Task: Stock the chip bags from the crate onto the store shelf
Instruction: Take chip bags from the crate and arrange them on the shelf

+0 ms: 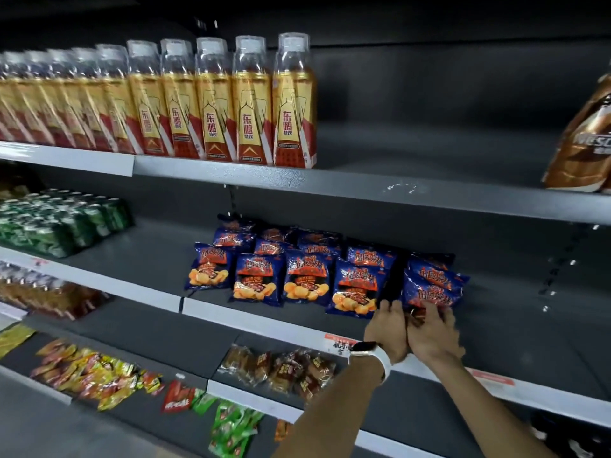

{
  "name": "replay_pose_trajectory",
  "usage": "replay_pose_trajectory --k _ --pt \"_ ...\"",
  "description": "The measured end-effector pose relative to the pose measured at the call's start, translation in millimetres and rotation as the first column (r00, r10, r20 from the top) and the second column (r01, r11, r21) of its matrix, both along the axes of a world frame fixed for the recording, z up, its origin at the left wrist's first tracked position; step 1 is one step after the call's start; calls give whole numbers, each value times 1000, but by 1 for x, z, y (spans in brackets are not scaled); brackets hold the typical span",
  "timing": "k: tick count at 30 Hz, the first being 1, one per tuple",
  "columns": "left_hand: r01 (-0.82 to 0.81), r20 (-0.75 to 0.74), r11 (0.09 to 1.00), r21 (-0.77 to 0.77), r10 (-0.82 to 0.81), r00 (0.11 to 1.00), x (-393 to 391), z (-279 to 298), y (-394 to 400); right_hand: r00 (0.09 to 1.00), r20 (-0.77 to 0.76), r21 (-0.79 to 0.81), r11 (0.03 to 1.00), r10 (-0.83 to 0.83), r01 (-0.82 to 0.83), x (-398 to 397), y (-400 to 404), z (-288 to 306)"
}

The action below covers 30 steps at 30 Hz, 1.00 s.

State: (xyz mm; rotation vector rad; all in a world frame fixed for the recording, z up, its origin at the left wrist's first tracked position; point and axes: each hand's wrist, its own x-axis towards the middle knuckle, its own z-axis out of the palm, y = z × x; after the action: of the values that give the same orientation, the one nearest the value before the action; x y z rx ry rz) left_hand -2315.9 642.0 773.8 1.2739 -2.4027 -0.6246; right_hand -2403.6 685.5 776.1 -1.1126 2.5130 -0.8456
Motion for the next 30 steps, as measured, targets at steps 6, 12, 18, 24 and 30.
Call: replay_pose_trajectory --k 6,12,18,24,30 --pt "62 -43 996 -67 -65 997 20 11 9 1000 16 -42 999 -14 14 25 18 16" --pt "149 -22 986 -79 -151 988 22 21 36 994 81 -83 994 -68 74 32 54 23" --pt "292 -58 951 -98 -299 953 -12 33 75 983 66 -73 982 -171 176 13 108 41" --pt "448 -24 886 -118 -454 891 -62 54 142 950 99 -153 939 -295 308 -27 185 60" --pt "564 -67 809 -166 -580 812 -130 64 237 902 109 -203 879 -418 432 -76 291 73"
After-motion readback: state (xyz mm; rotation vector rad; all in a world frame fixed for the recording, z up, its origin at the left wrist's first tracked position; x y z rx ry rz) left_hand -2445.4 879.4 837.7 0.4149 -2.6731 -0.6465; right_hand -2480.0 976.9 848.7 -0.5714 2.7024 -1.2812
